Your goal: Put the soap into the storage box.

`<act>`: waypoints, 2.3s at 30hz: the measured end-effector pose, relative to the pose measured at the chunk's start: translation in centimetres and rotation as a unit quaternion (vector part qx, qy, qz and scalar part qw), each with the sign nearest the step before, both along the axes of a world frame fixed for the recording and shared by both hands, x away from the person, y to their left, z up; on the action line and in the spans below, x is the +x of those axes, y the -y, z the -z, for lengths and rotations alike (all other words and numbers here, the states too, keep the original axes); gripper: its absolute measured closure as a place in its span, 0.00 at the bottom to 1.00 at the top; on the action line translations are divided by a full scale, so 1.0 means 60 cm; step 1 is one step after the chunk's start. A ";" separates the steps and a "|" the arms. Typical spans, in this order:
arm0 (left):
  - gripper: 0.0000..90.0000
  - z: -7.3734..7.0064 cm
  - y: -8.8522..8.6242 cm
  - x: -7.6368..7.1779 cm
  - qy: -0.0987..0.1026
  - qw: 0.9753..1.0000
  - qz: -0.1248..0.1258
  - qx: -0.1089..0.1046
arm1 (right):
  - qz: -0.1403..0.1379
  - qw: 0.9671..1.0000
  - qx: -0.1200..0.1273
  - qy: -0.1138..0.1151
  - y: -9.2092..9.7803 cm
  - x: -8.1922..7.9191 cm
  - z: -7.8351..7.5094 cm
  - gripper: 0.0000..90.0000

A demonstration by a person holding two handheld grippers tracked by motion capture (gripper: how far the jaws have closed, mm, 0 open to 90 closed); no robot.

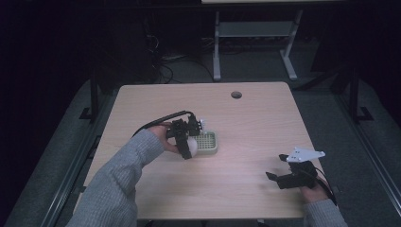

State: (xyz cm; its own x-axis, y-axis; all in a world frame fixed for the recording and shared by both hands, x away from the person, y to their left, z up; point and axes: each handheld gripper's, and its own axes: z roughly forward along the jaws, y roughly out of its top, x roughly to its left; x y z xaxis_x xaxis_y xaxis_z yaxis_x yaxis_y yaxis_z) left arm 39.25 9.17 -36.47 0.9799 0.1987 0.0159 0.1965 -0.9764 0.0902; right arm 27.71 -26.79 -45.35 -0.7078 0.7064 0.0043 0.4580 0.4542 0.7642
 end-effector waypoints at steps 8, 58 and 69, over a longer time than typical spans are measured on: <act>0.25 0.000 0.013 0.013 -0.001 1.000 0.001 0.002 | -0.001 1.000 0.000 0.001 0.000 0.001 0.000 0.15; 0.25 0.036 0.075 0.098 -0.014 1.000 -0.009 0.008 | 0.000 1.000 0.007 0.004 0.001 0.004 -0.003 0.15; 0.25 0.051 0.076 0.106 -0.020 1.000 -0.014 0.014 | 0.000 1.000 0.009 0.004 0.001 0.004 -0.004 0.15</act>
